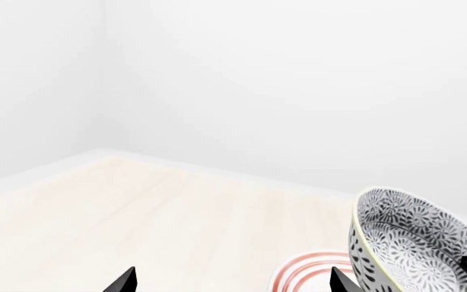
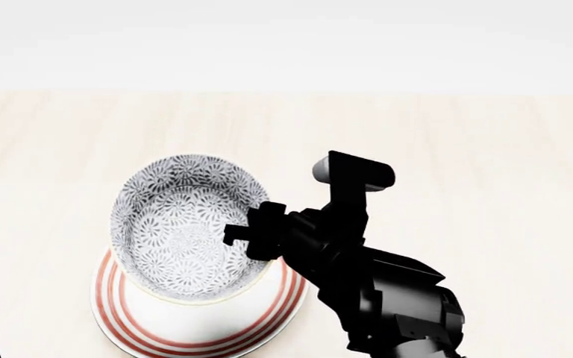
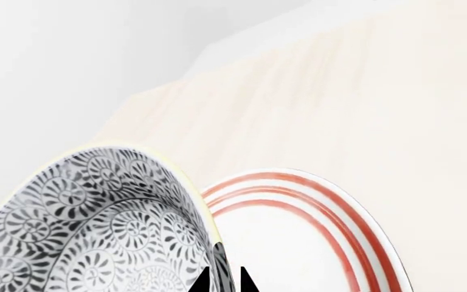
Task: Put the bowl on the plate.
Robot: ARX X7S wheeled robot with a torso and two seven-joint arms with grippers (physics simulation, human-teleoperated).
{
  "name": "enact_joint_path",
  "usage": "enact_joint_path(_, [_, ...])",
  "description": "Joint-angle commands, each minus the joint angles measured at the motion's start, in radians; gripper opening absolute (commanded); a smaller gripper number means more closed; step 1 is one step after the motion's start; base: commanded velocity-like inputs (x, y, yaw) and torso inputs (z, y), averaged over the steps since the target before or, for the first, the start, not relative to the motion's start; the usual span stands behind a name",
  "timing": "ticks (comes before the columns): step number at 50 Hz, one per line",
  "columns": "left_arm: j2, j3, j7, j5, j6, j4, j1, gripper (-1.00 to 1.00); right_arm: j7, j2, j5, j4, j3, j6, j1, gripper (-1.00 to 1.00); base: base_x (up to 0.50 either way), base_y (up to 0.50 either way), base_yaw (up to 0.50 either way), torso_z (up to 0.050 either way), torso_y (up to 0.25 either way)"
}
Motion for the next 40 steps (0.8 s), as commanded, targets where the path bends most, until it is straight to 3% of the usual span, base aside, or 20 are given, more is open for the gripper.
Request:
enact_joint_path(1, [-0.008, -0.006, -0.001, -0.003, 0.012, 0.01, 0.023, 1.0, 0.032, -0.003, 0.072, 0.0, -0.009, -0.029, -0.024, -1.0, 0.0, 0.0, 0.0, 0.0, 0.0])
enact_joint_path(14, [-0.012, 0.001, -0.002, -0.001, 0.022, 0.02, 0.04, 1.0, 0.151, -0.003, -0.022, 0.0, -0.034, 0.006, -0.039, -1.0, 0.0, 0.0, 0.0, 0.0, 0.001])
enact_joint_path(28, [-0.017, 0.009, -0.007, -0.005, 0.016, 0.018, 0.028, 1.0, 0.16, -0.003, -0.068, 0.0, 0.013, 0.0, -0.037, -1.0, 0.0, 0.0, 0.0, 0.0, 0.0])
enact_joint_path(29, [-0.017, 0.011, -0.007, -0.004, 0.017, 0.016, 0.027, 1.0, 0.154, -0.003, -0.065, 0.0, 0.014, -0.003, -0.037, 1.0, 0.0, 0.0, 0.0, 0.0, 0.0])
enact_joint_path(34, [-0.016, 0.017, -0.007, -0.002, 0.02, 0.011, 0.025, 1.0, 0.101, -0.003, -0.039, 0.0, 0.012, -0.066, -0.039, 1.0, 0.0, 0.0, 0.0, 0.0, 0.0])
enact_joint_path(40, [-0.016, 0.023, -0.009, -0.002, 0.02, 0.013, 0.025, 1.0, -0.021, -0.003, 0.083, 0.0, -0.094, -0.319, -0.035, 1.0, 0.0, 0.0, 0.0, 0.0, 0.0])
